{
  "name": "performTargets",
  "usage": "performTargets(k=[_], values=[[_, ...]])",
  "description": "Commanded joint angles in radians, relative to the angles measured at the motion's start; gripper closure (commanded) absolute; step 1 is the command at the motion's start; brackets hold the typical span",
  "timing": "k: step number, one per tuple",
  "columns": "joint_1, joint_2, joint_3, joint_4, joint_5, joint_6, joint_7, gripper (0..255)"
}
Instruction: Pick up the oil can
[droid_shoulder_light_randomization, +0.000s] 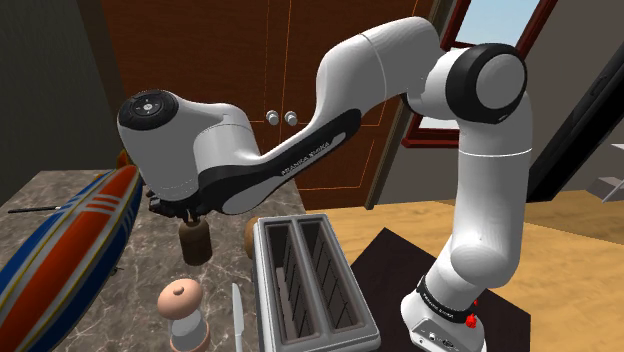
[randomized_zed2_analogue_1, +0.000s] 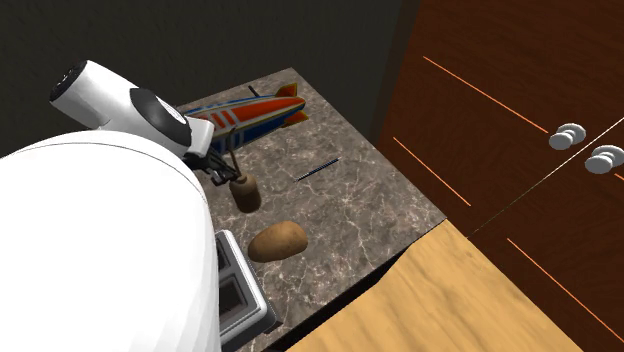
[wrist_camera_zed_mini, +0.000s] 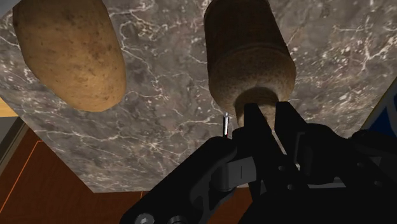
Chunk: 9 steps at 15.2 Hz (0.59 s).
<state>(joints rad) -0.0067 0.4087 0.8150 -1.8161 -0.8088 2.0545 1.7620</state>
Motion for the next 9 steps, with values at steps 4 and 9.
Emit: performTargets(k=[4,9], values=[[-0.009,-0.026,0.016,0.03,0.034,-0.037,-0.037,255],[-0.018,-0.053,0.031,0.062,0.069,-0.078,-0.074,255]])
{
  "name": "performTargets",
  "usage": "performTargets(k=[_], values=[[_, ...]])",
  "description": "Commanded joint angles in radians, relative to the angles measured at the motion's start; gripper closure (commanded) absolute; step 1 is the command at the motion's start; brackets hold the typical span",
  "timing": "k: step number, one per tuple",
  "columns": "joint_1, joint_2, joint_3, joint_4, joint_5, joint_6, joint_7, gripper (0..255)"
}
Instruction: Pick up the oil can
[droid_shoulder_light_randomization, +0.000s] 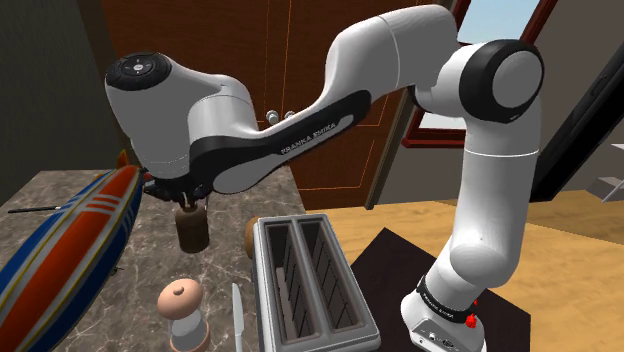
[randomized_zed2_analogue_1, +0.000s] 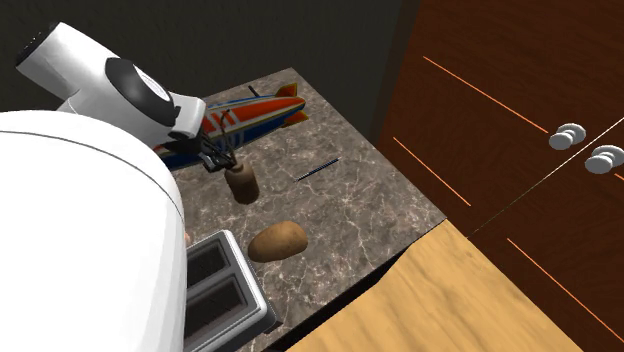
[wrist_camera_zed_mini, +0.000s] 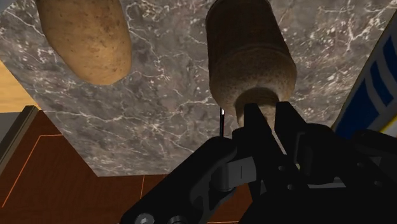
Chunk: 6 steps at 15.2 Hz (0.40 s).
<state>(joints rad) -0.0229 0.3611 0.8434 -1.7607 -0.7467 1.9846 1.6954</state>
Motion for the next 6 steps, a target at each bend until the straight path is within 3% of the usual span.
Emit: performTargets(k=[1,6], values=[[-0.003,-0.011,0.006,0.014,0.013,-0.017,-0.014,255],[-0.006,-0.025,0.014,0.038,0.032,-0.045,-0.036,255]])
